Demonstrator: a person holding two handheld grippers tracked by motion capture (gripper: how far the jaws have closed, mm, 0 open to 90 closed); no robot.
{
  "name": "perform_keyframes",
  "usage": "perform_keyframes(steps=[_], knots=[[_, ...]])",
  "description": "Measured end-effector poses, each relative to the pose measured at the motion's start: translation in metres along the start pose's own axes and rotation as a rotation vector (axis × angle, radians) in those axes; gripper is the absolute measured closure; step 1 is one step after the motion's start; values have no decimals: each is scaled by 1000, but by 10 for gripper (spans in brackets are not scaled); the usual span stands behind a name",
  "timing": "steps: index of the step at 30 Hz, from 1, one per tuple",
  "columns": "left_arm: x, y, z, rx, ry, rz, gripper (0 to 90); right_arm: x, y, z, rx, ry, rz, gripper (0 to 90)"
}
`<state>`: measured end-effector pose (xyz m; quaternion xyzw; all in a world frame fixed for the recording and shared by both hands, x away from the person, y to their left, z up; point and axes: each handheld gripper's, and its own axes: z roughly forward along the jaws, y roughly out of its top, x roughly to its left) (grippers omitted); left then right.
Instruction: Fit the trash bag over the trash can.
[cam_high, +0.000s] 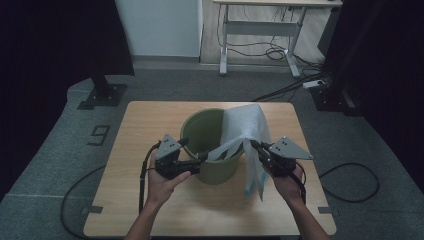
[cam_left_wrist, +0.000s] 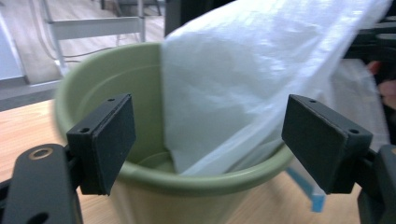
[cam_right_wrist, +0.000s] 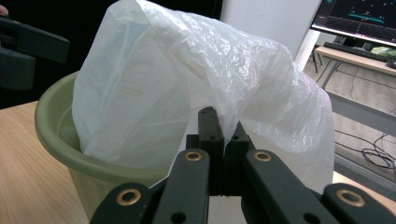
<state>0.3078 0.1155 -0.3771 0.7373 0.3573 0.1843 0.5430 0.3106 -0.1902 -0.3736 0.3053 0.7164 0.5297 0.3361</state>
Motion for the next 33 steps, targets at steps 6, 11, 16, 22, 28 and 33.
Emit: perform_keyframes(steps=[6,11,16,22,28,33], knots=[[-13,1,18,21,-38,5,204,0,-1,1,-2,6,8,884],[-20,3,29,26,-33,13,370,-1,-2,-2,-11,15,19,883],[-24,8,37,49,-33,37,555,-3,-2,-3,-15,21,26,882],[-23,11,44,65,-57,29,786,-6,-8,-3,-15,32,55,847],[-19,11,43,71,-33,44,895,-5,-20,-11,-23,59,109,736],[-16,12,39,73,-23,29,896,12,-41,-23,-18,51,137,481]])
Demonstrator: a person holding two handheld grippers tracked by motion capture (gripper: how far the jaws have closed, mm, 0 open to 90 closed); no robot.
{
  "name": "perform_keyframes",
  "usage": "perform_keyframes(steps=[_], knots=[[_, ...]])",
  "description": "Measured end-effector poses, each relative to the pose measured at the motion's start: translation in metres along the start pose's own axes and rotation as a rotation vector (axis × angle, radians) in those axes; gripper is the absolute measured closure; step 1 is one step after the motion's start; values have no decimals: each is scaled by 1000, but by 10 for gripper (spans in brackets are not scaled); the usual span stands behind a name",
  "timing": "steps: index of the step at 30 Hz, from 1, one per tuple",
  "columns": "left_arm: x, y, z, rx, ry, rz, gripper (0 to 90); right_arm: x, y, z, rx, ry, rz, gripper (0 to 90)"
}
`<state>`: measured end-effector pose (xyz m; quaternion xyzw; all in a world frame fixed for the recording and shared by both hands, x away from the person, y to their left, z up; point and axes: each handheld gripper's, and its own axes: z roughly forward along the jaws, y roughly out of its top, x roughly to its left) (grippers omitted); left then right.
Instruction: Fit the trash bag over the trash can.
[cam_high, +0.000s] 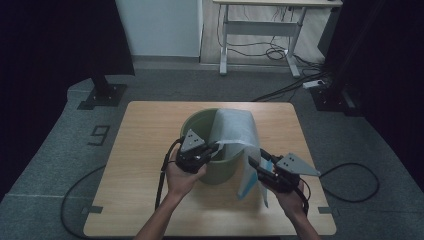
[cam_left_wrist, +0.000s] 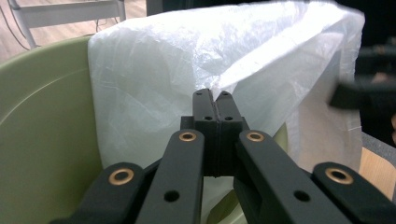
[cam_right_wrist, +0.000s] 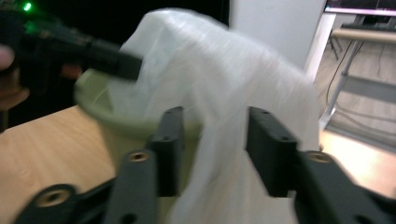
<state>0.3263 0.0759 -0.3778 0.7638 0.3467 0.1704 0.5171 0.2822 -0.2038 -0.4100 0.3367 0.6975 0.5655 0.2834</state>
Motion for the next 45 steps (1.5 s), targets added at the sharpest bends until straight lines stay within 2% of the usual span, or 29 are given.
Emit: perform_keyframes(steps=[3,7,10,13,15,16,19,22,24,27,32,34,36,38,42,45], knots=[[1,1,-1,-1,5,-1,896,7,-14,-3,22,-20,28,383],[5,1,-3,3,7,-7,896,10,-34,1,58,-61,44,309],[7,2,-4,1,4,-13,896,8,-47,10,94,-70,69,287],[8,2,-4,7,9,-8,896,9,-59,18,130,-75,70,286],[10,2,-4,7,8,-13,896,9,-65,22,149,-93,59,328],[10,2,-5,6,8,-14,896,8,-68,24,160,-96,57,391],[11,2,-7,3,7,-15,896,3,-72,25,163,-79,47,662],[13,1,-10,0,8,-16,896,-5,-65,21,140,-114,11,878],[14,1,-12,1,6,-16,896,-11,-58,17,124,-138,-12,885],[17,1,-13,0,4,-16,895,-18,-44,9,94,-143,-14,886],[21,0,-17,-7,-6,-19,883,-21,-13,-4,18,-160,-48,886],[21,1,-18,-11,-23,-18,778,-21,1,-7,-6,-164,-65,886],[18,4,-21,-26,-3,-10,614,-22,15,-8,-26,-166,-85,886],[15,6,-22,-36,-21,-14,519,-20,25,-9,-33,-161,-103,886],[7,14,-23,-58,-13,-9,365,-15,42,-5,-28,-138,-140,886],[0,19,-25,-82,-15,1,311,-11,50,-1,-18,-123,-154,886]])
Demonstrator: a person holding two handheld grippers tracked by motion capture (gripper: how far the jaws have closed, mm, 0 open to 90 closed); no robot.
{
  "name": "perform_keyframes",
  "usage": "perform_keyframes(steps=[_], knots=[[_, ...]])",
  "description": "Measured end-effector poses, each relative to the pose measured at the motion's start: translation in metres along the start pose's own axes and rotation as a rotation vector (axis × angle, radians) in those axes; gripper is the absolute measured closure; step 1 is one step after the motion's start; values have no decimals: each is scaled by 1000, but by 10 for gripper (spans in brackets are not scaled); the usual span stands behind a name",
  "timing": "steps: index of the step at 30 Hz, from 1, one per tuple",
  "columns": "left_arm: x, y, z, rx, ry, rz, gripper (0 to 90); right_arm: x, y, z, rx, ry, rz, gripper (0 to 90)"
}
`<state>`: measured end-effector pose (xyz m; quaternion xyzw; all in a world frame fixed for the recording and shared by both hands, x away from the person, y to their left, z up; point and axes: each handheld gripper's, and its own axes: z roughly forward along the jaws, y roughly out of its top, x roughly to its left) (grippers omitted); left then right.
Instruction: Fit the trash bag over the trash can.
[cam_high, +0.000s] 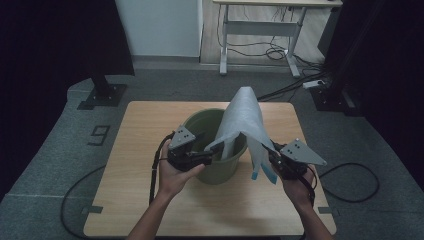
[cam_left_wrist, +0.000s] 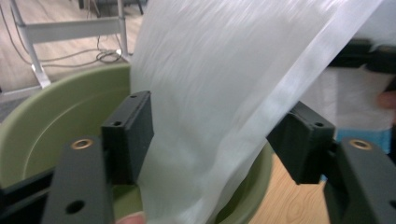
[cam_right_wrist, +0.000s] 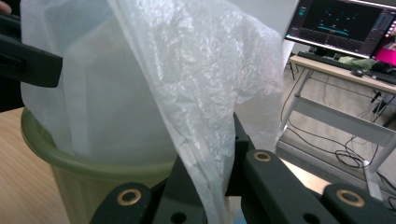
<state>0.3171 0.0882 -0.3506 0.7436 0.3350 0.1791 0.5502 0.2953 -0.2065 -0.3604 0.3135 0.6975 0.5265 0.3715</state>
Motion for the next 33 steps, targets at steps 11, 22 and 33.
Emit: perform_keyframes(steps=[11,22,33], knots=[[-1,8,7,-9,15,31,493,4,0,17,43,42,-22,886],[15,1,6,23,7,12,891,5,-2,15,14,105,-18,883],[45,-9,-6,20,43,-80,894,10,-11,13,-11,121,-8,537]])
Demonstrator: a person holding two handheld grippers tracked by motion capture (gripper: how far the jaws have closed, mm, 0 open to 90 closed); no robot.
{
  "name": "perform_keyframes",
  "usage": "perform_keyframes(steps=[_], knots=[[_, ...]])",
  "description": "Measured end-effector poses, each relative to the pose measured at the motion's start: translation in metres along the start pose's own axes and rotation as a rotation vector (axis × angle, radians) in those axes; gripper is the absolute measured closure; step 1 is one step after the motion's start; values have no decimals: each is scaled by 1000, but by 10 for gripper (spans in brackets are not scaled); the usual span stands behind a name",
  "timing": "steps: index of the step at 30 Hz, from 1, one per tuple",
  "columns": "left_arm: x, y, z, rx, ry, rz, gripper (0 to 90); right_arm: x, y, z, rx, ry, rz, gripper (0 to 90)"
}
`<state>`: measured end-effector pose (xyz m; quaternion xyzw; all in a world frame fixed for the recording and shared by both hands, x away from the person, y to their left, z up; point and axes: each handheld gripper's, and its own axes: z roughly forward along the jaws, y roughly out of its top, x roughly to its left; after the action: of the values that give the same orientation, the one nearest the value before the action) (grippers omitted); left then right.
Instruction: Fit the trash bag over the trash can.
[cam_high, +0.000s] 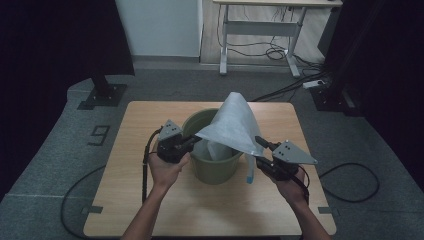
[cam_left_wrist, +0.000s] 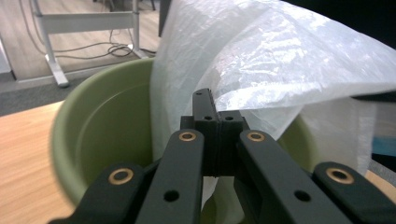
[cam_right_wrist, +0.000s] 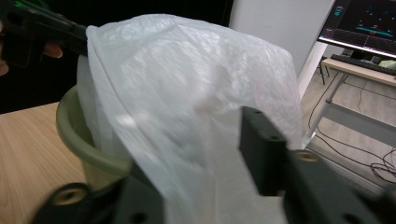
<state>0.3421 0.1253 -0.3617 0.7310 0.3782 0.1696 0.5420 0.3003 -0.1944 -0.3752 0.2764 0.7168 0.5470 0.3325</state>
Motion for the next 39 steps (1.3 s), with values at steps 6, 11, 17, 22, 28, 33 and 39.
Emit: perform_keyframes(steps=[6,11,17,22,28,33,39], knots=[[17,-5,-10,-11,16,-50,893,13,-14,-11,-18,71,-27,371],[31,-7,-19,-15,29,-90,892,12,-29,-23,-10,41,-25,349],[44,-9,-25,-17,37,-124,887,5,-57,-22,17,32,24,323],[51,-10,-27,-13,43,-139,883,2,-77,-13,47,32,28,307],[47,-11,-25,-10,34,-132,864,16,-86,1,62,29,22,293],[40,-11,-24,-5,11,-110,851,16,-86,8,21,-5,-29,562],[37,-10,-20,1,-11,-97,833,1,-66,-1,-18,-44,-23,880]])
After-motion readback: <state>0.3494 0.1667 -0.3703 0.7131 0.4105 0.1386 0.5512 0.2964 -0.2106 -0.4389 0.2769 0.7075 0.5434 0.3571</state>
